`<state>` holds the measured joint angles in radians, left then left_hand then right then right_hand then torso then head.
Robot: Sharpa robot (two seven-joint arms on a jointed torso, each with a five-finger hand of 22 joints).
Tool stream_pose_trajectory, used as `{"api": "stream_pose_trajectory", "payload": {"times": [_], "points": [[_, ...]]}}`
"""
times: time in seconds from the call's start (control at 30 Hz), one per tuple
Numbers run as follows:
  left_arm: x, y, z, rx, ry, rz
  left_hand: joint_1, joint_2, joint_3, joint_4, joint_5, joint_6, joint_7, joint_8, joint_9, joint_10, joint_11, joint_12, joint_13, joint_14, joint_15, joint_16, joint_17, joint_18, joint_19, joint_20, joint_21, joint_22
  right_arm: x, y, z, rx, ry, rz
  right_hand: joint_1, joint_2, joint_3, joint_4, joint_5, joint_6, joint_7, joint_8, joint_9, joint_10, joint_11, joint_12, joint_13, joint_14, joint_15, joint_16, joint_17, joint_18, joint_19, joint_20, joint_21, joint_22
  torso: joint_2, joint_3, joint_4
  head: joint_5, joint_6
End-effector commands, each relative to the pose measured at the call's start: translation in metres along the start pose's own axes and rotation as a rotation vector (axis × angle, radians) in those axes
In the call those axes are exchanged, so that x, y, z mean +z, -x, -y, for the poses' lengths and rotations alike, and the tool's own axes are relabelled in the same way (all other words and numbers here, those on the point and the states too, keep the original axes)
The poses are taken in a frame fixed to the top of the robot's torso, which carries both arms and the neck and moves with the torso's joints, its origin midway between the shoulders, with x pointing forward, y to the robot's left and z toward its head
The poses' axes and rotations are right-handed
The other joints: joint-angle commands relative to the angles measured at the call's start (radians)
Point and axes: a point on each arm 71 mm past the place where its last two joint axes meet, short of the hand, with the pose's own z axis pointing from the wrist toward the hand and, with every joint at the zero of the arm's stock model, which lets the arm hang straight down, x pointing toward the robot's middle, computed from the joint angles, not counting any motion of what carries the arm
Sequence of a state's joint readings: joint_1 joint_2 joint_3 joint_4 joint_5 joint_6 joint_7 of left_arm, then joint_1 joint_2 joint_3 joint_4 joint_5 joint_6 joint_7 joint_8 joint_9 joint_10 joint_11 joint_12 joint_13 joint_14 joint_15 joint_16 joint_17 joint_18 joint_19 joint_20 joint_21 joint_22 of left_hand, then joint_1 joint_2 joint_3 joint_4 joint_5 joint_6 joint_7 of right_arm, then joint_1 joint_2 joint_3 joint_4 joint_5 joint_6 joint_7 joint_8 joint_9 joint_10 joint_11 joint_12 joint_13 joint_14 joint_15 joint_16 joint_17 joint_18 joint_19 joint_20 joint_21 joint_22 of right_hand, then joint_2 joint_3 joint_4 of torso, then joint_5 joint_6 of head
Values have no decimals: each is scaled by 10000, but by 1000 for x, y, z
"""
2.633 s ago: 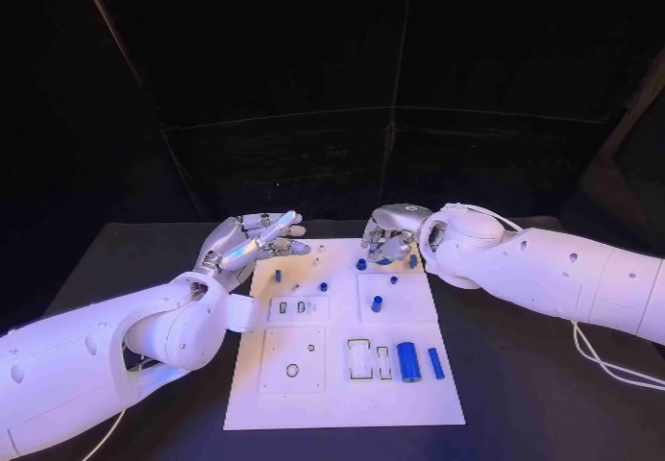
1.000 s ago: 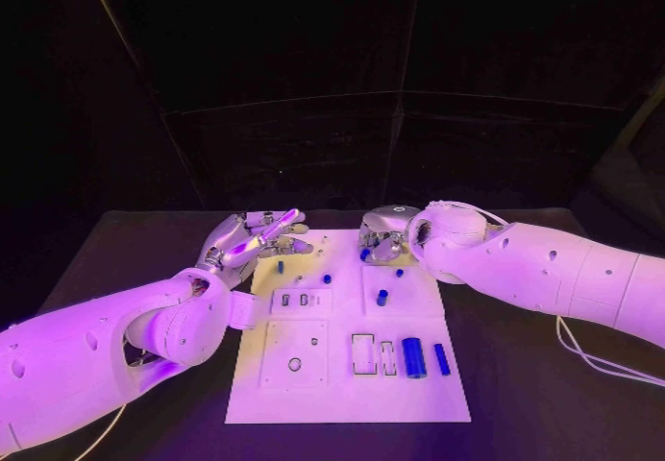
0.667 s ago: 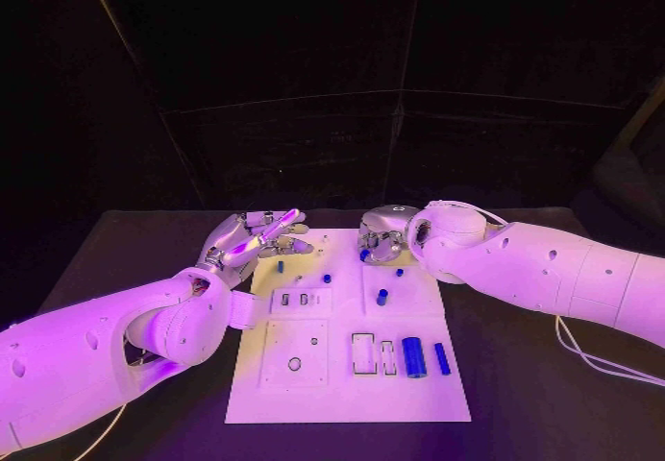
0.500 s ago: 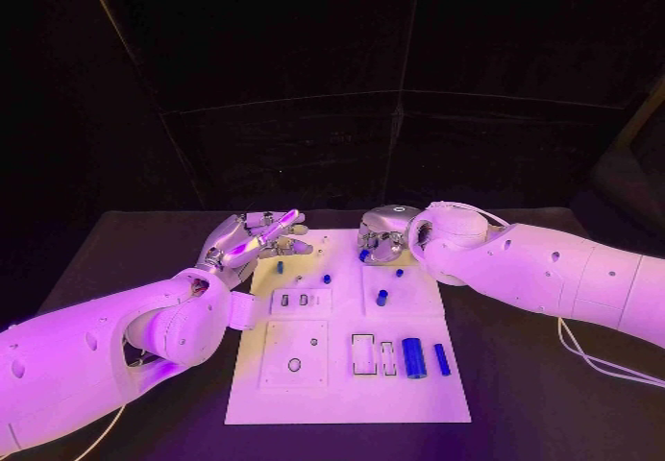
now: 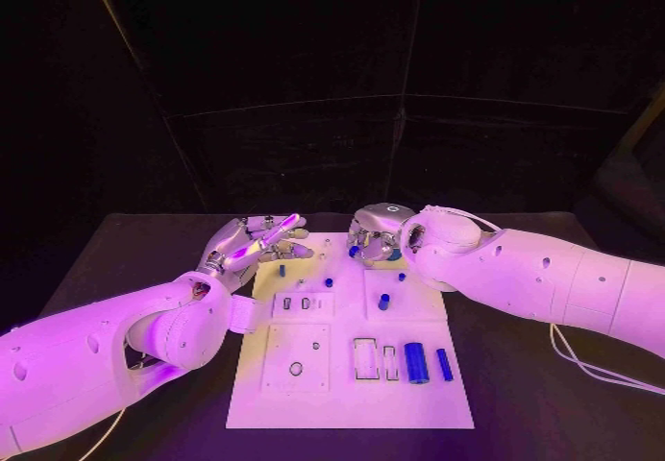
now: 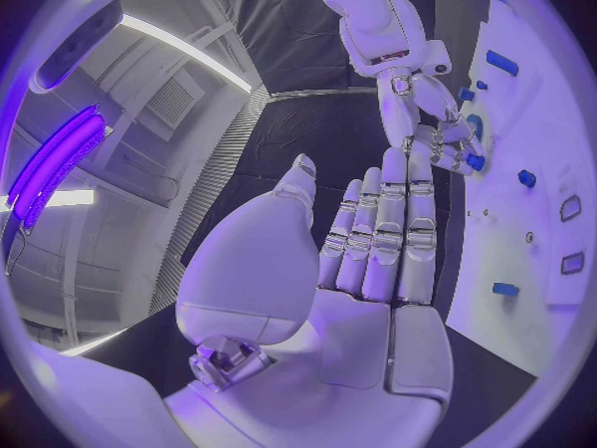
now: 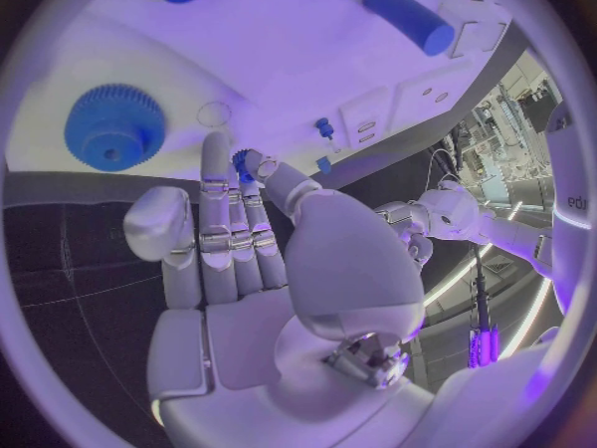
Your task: Assemble the parts on the task board
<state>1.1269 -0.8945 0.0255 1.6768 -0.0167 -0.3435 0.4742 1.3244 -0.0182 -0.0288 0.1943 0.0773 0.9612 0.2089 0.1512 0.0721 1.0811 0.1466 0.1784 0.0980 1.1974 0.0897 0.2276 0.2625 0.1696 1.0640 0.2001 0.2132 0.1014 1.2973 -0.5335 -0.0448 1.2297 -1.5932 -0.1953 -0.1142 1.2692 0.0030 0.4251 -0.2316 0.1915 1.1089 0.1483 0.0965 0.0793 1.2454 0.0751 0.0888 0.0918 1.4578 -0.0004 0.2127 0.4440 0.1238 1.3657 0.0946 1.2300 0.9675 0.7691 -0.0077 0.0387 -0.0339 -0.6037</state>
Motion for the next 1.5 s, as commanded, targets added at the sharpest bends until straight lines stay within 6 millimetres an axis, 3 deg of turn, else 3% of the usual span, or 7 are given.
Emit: {"api": "stream_pose_trajectory", "payload": {"times": [0.03, 0.3, 0.4, 0.5, 0.97, 1.27, 1.5], "points": [[1, -1, 1, -12, -80, -153, 19, 73, -20, -14, -38, 36, 14, 25, 3, 18, 13, -49, 16, 75, 9, 48, 9, 136, 72, 27, -10, -14, 8, 5, -3, -2, -184, 621, 23, -80, 71, 30, -59, 9, 39, -24, 17, 48, 18, -15, -7, 6, -50, -68, 21, -133, 72, -7, 54, 23, 19, 2, 20, 3, 18], [2, -2, 0, -25, -71, -176, 31, 78, -21, -23, -37, 34, 14, 24, 2, 15, 13, -54, 16, 75, 9, 47, 16, 136, 76, 26, -12, -16, 25, 4, -13, -29, -202, 761, 15, -109, 119, 57, -69, -40, 57, -69, 4, 25, 28, -42, -1, 10, -43, -79, 44, -136, 63, -7, 95, 61, 37, 12, 45, 52, 34], [3, -2, 0, -24, -66, -173, 32, 79, -21, -24, -37, 33, 14, 24, 2, 14, 13, -54, 16, 75, 9, 47, 17, 136, 77, 26, -12, -16, 30, 4, -16, -73, -214, 844, 13, -120, 134, 64, -69, -55, 63, -82, 0, 13, 35, -53, 0, 12, -42, -82, 51, -137, 58, -5, 104, 67, 27, 12, 10, 84, 34], [4, -2, 0, -24, -67, -176, 32, 79, -21, -24, -37, 33, 14, 24, 2, 14, 13, -54, 16, 75, 9, 47, 17, 136, 77, 26, -12, -16, 33, 4, -18, -119, -234, 910, 12, -130, 155, 75, -71, -72, 71, -99, -4, 5, 41, -63, 5, 13, -38, -87, 61, -149, 73, -3, 153, 139, 38, 5, 18, 110, 32], [4, -1, 2, 5, -80, -165, 51, 87, -24, -37, -38, 32, 13, 22, 1, 12, 13, -60, 17, 76, 9, 47, 28, 135, 83, 26, -15, -18, 37, 6, -22, -232, -217, 1013, 9, -149, 164, 80, -77, -84, 75, -110, -7, 4, 44, -66, 11, 14, -36, -90, 68, -153, 76, -1, 174, 165, 90, 4, -31, 157, 42], [5, -1, 2, -1, -75, -179, 51, 87, -24, -37, -38, 32, 13, 22, 1, 12, 13, -60, 17, 76, 9, 47, 28, 135, 83, 26, -15, -18, 41, 4, -24, -287, -232, 805, -14, -202, 178, 105, -117, -101, 84, -133, -11, -14, 54, -85, 21, 18, -29, -98, 89, -156, 67, 7, 205, 192, 109, 3, 20, 136, 58], [5, -2, 2, -9, -73, -193, 51, 87, -24, -37, -38, 32, 13, 22, 1, 12, 13, -60, 17, 76, 9, 47, 28, 135, 83, 26, -15, -18, 45, 4, -27, -308, -194, 773, -20, -219, 192, 121, -140, -113, 89, -147, -14, -30, 59, -98, 26, 21, -26, -103, 100, -155, 57, 11, 216, 197, 111, -5, 6, 145, 54]]}}
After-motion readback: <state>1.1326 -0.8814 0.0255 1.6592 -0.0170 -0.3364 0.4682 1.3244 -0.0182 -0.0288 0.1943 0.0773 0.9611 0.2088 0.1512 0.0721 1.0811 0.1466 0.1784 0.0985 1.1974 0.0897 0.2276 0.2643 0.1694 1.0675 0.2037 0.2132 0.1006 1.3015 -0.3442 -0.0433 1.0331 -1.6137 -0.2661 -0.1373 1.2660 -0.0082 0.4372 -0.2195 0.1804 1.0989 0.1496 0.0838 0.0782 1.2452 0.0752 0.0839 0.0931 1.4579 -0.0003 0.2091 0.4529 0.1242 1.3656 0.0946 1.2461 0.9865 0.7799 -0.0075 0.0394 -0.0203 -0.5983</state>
